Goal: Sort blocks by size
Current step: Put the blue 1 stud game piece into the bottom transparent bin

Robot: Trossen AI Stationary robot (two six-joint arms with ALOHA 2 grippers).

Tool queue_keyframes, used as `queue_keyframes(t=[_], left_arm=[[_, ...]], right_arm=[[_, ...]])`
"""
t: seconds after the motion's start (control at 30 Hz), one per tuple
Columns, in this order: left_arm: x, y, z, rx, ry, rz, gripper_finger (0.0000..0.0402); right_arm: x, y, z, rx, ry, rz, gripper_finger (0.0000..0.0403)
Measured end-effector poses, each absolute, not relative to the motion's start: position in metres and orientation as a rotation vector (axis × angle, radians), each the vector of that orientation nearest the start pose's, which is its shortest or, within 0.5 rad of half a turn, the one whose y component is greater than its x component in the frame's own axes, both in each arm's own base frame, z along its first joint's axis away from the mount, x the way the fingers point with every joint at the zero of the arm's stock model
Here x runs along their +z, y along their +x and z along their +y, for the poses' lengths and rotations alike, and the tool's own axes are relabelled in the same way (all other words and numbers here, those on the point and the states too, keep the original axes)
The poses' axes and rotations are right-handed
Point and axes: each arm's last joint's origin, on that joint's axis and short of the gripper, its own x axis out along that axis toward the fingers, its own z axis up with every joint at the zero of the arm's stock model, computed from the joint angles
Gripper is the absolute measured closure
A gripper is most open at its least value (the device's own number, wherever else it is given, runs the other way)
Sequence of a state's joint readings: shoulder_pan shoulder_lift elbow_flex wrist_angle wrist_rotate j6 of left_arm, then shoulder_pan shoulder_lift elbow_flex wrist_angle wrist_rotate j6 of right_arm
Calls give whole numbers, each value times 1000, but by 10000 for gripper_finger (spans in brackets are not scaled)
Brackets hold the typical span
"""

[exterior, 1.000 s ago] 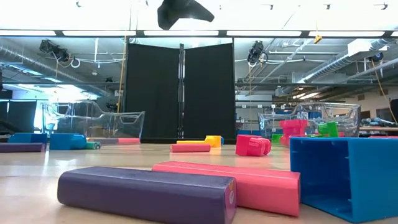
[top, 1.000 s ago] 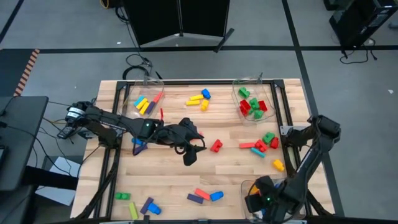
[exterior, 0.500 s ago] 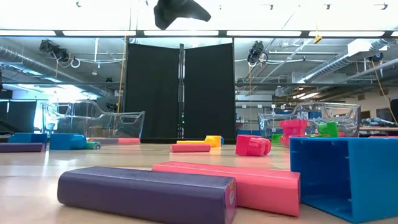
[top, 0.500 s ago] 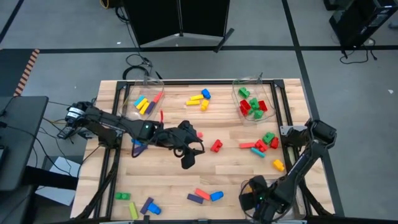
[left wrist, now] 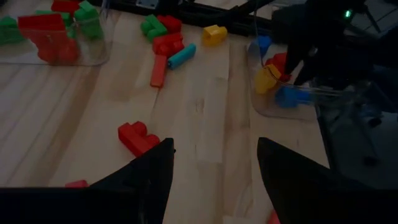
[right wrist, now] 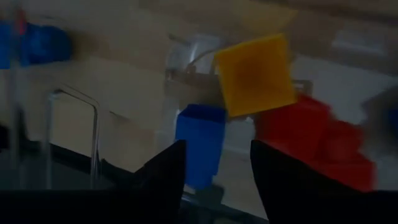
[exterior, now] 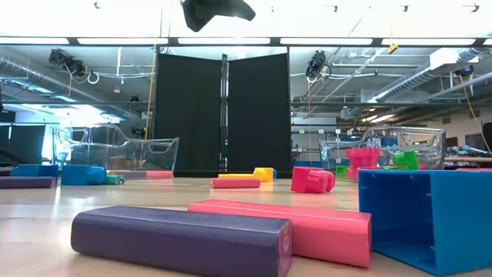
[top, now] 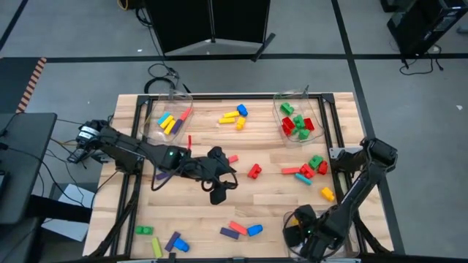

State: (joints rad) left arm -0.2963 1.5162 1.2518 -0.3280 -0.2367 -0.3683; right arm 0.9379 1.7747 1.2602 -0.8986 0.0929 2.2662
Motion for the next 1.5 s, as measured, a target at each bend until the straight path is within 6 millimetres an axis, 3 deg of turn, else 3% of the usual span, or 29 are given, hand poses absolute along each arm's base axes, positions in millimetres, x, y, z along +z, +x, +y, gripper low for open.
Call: queue_keyframes(t=[0.37,0.7,0.9,1.23,1.37,1.5], left_arm=[[310,316,-120,10,-53,530,165],[331,311,-147,136,-142,446,166],[341,337,-163,177,-134,503,166],[344,390,-203,198,-13,683,166],[335,401,-216,214,-50,709,166],[312,409,-226,238,-93,748,166]], right_arm=[[263,160,230,-824,1121,1129,237],[298,127,183,-857,928,1089,242],[305,119,171,-835,816,1096,241],[305,119,171,-713,649,1159,241],[305,119,171,-681,605,1173,242],[305,119,170,-649,556,1178,242]])
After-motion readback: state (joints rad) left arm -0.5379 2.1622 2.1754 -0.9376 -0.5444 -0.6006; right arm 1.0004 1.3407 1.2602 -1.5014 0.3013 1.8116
